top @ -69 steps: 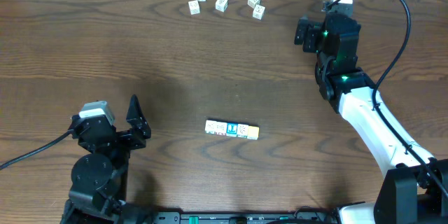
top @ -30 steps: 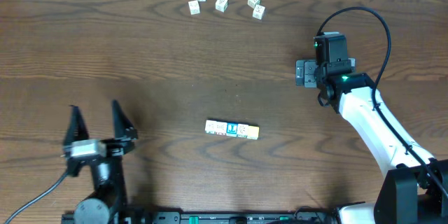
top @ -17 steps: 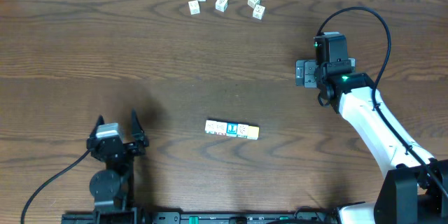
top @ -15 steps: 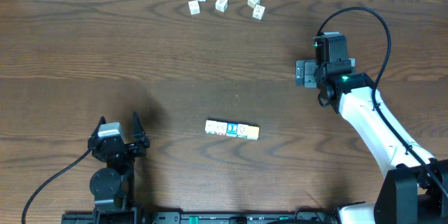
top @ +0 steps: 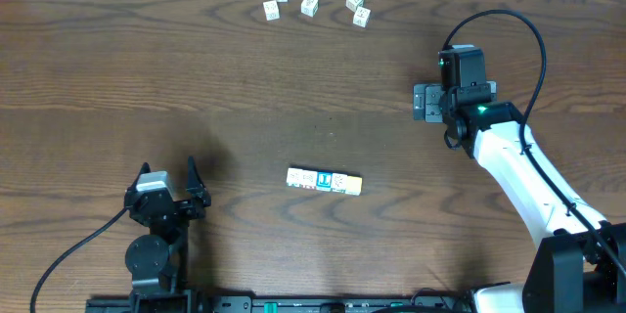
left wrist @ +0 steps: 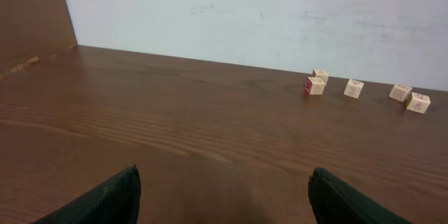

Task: Lift 5 blocks

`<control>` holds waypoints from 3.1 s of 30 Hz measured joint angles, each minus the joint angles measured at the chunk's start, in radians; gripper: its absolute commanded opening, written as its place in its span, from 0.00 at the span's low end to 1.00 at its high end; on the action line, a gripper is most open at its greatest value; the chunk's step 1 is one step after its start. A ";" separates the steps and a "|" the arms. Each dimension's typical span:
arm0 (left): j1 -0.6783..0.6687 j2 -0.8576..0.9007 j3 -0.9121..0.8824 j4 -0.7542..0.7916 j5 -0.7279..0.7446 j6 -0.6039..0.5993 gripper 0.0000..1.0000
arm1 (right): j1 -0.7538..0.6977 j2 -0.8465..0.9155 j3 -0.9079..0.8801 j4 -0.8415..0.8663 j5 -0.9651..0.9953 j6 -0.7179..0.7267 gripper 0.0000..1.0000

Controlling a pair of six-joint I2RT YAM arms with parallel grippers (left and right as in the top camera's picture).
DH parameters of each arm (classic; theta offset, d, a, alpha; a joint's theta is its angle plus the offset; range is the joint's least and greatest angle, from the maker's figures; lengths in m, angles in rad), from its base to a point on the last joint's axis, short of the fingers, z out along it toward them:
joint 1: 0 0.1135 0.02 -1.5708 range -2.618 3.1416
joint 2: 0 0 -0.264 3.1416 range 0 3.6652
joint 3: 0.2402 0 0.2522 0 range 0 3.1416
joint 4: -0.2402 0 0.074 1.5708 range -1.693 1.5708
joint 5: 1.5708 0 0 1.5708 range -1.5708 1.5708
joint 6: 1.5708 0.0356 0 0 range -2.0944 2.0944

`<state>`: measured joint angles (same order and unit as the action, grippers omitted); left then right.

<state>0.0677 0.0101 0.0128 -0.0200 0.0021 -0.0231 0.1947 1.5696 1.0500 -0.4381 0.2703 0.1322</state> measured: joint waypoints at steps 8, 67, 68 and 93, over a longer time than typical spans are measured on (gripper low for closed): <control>0.000 0.000 0.000 0.000 0.000 -0.003 0.77 | 0.000 0.000 0.000 0.000 0.000 0.000 0.99; 0.001 0.000 0.003 -0.005 0.008 -0.003 0.77 | -0.242 -1.557 -1.043 0.367 -0.257 0.057 0.99; 0.001 0.000 0.003 -0.005 0.008 -0.003 0.77 | -0.242 -1.557 -1.043 0.367 -0.257 0.053 0.99; 0.001 0.000 0.003 -0.005 0.008 -0.003 0.77 | -0.242 -1.557 -1.043 0.368 -0.258 0.038 0.99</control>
<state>0.0685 0.0105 0.0158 -0.0254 0.0097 -0.0261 -0.0475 0.0124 0.0067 -0.0704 0.0124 0.1703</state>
